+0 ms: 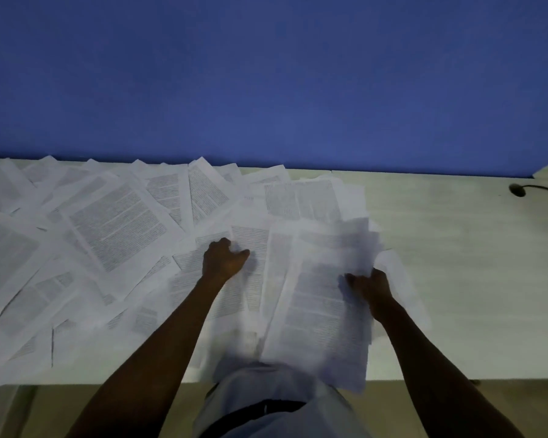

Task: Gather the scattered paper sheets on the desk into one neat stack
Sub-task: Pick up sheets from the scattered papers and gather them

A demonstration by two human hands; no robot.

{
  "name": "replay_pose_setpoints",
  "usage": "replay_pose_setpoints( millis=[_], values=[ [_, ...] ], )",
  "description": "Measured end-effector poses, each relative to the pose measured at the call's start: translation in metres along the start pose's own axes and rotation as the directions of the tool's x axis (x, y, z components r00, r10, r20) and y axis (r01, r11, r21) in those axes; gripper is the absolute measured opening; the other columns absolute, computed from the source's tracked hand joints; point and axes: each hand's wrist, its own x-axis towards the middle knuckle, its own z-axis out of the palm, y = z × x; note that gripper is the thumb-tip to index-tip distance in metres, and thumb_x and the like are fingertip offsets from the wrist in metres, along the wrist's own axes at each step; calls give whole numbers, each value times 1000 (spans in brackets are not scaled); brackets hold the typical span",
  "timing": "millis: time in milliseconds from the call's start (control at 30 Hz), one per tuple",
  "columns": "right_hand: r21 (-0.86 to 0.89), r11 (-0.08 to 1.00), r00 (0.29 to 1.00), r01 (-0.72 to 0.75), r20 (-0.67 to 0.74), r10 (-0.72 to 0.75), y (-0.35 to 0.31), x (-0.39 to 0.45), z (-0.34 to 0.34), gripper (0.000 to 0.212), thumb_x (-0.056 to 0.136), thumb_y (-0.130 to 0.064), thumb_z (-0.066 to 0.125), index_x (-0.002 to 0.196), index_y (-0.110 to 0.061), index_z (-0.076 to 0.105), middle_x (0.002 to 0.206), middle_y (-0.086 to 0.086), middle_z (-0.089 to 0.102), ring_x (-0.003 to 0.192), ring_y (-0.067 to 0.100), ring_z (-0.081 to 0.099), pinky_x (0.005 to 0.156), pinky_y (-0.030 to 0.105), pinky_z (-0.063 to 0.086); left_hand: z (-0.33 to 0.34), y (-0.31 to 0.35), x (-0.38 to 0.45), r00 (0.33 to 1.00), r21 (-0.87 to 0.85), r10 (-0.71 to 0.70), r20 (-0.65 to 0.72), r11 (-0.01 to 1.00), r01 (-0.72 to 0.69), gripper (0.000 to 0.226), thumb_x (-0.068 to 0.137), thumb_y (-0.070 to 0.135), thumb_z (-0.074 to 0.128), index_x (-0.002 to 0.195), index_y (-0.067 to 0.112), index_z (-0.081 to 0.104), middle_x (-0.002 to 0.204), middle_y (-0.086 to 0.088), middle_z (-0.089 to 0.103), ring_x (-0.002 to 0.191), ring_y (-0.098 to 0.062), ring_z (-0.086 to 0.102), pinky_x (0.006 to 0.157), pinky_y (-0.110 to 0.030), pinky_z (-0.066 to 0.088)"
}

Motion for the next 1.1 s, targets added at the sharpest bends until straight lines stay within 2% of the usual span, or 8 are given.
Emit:
replay_pose_setpoints(
  millis=[100,200,300,533,667,733,967,1100],
  values=[
    [191,982,969,9,241,-56,-5,-9,-14,48,80,-26,87,115,4,72,112,19,76,107,39,72,95,52,58,18,14,-10,984,-293,12,180,955,42,66,80,72,63,92,8,69,88,-4,70,91,-23,69,84,-37,56],
    [451,890,871,-75,464,-161,-7,-10,-22,42,90,-11,77,129,2,67,130,19,70,121,37,67,105,52,50,25,40,-23,908,-576,68,413,792,203,57,75,56,80,113,15,70,108,-2,75,95,-17,72,77,-30,59],
    [403,913,898,-56,421,-131,-3,-5,-21,50,80,-16,87,126,-3,70,125,14,73,117,33,70,107,52,51,33,50,-30,872,-633,185,453,755,169,41,78,16,84,116,17,68,107,1,76,88,-10,75,66,-25,59],
    [336,938,892,-84,444,-80,-1,-7,-28,46,79,-5,85,122,-7,71,120,10,76,109,29,74,88,42,62,42,45,-23,766,-594,237,598,772,225,41,94,6,66,134,15,61,128,-6,69,113,-26,68,94,-42,57],
    [378,910,717,-170,681,-149,6,-4,-33,49,92,-2,72,138,-2,60,139,20,63,129,41,60,108,57,48,57,56,-26,670,-644,319,671,698,313,49,94,12,68,141,8,54,138,-15,61,128,-34,58,108,-50,46],
    [396,897,719,-194,680,-145,7,-2,-36,48,93,-5,72,139,-4,60,140,19,63,129,40,61,111,57,46,66,59,-28,630,-596,317,709,747,294,50,93,6,67,141,7,54,139,-15,60,129,-33,57,110,-50,44],
    [362,926,773,-105,616,-153,6,4,-39,56,87,-4,77,139,-6,59,136,15,66,130,38,60,111,56,47,74,68,-34,877,-559,103,470,803,205,55,82,40,78,129,14,65,123,-8,71,106,-24,70,94,-40,56],
    [467,838,724,-282,677,-134,2,1,-42,54,89,-7,71,141,-8,59,140,18,62,123,37,63,99,51,54,69,73,-45,840,-728,266,472,655,202,40,88,20,74,126,17,65,124,-7,71,111,-27,69,96,-46,56]
  ],
)
